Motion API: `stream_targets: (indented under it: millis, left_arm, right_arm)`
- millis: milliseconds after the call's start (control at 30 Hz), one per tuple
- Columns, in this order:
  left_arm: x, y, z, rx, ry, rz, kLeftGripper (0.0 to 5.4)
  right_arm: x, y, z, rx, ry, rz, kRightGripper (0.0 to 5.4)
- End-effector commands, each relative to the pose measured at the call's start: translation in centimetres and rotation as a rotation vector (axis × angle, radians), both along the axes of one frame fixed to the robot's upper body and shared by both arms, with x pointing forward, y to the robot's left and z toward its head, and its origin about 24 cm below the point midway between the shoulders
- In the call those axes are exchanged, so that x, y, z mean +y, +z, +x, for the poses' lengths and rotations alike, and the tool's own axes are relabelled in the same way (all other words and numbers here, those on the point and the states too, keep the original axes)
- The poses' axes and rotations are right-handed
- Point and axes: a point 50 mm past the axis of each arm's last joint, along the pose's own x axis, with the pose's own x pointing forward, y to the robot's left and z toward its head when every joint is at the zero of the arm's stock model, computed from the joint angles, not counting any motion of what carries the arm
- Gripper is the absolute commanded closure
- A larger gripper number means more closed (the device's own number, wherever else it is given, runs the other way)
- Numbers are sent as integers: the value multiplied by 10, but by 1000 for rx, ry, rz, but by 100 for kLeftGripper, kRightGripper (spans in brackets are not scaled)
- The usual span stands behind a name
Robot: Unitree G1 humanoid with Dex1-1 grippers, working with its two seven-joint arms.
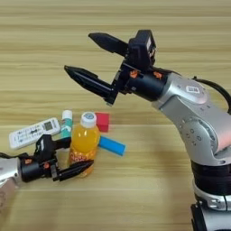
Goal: Move the objects on the table
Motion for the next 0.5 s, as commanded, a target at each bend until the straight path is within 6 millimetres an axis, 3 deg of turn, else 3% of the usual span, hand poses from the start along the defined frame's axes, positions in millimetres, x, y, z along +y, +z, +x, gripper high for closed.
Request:
stream_targets:
  millis: [33, 500]
  left_arm:
    - [-1, 0, 1, -33, -12, 27, 204]
    - [-2, -6, -1, -71, -29, 84, 204]
  right_arm:
    - [1, 5, -2, -35, 13, -12, 0]
    - [-1, 3, 0, -34, -1, -27, 0]
